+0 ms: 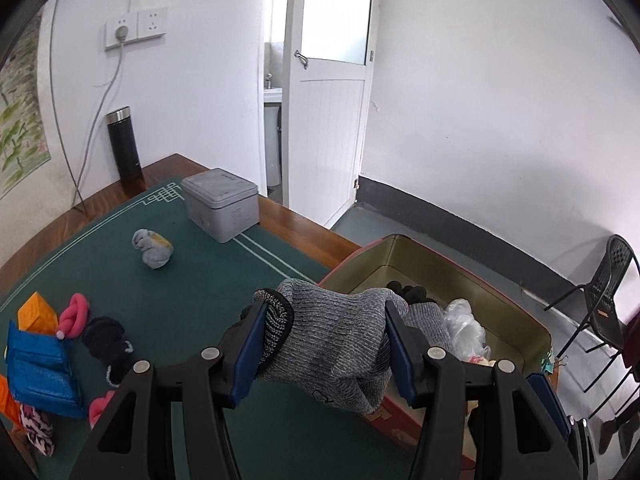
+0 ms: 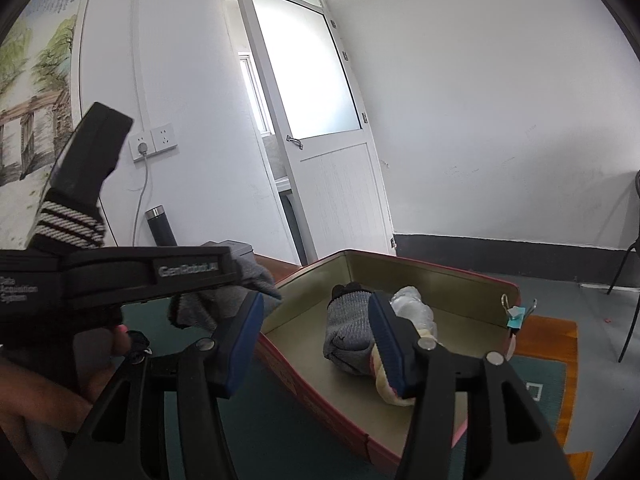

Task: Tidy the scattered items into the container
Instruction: 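Lower the grey sock into the red tin with the left tool while the right tool presses items down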

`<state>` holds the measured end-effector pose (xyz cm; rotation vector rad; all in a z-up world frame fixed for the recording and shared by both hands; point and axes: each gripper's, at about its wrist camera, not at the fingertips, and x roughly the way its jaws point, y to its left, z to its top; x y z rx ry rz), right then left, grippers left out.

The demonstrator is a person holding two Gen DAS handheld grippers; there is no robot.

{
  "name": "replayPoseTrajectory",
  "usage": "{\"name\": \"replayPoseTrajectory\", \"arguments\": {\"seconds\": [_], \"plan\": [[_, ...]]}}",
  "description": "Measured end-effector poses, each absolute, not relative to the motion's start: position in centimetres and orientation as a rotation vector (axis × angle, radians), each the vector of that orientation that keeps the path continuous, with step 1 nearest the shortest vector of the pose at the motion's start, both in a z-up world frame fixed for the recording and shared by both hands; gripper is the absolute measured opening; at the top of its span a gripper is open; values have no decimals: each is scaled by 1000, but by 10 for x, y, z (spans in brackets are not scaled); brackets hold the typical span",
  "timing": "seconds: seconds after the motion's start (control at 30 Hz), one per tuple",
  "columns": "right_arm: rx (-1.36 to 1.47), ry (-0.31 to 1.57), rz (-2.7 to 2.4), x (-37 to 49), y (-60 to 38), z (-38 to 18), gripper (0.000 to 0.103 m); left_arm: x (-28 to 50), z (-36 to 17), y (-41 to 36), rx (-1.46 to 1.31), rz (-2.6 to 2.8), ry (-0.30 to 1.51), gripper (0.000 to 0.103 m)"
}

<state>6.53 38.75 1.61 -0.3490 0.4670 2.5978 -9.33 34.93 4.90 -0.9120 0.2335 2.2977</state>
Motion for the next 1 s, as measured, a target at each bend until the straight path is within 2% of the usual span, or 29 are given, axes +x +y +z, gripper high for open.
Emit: {"name": "replayPoseTrajectory", "arguments": {"seconds": [0.33,0.4,0.47,0.53,1.0], "plan": [[-350,514,2596,67,394,15,58,-87,45,388,-891,2185,353,58],[-356,528,2593,66,397,13,58,-85,45,389,-889,2176,363,62],[-364,533,2591,65,398,13,58,-84,46,389,-885,2175,370,74],[-362,528,2591,65,397,13,58,-83,48,386,-875,2188,365,79],[-369,510,2588,66,394,14,59,-86,53,370,-866,2219,326,79]]}}
